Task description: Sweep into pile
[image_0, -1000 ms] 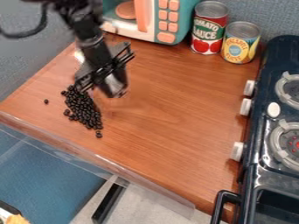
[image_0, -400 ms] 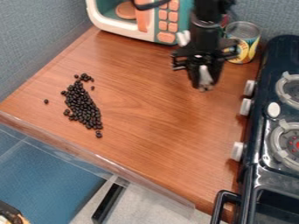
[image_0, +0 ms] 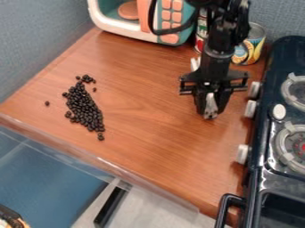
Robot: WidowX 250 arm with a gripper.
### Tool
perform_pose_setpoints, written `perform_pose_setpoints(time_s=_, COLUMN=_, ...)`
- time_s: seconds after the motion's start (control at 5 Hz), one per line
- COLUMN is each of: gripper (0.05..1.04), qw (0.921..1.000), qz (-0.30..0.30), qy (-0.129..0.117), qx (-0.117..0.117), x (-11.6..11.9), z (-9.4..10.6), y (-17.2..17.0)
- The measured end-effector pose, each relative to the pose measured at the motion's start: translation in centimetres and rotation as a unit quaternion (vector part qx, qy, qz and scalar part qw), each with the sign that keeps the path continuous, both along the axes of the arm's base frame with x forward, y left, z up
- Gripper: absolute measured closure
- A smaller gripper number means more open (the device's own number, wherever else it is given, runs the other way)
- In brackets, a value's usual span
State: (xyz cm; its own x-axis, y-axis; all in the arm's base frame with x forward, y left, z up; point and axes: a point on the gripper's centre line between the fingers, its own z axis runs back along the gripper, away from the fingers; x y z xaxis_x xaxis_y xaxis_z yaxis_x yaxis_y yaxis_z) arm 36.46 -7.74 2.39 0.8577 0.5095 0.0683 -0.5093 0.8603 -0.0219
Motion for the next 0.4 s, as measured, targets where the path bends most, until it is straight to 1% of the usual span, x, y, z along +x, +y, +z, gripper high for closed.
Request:
perform_pose_setpoints(time_s=0.2, gripper=0.329, qw=0.9998, qz=-0.011, qy=0.018, qx=0.005, x=-0.56, z=-0.31, y=0.14)
perform_pose_setpoints(time_s=0.4, gripper=0.096, qw=0.9994, qz=-0.022, qy=0.027, qx=0.003, x=-1.29, z=0.48, y=0.11)
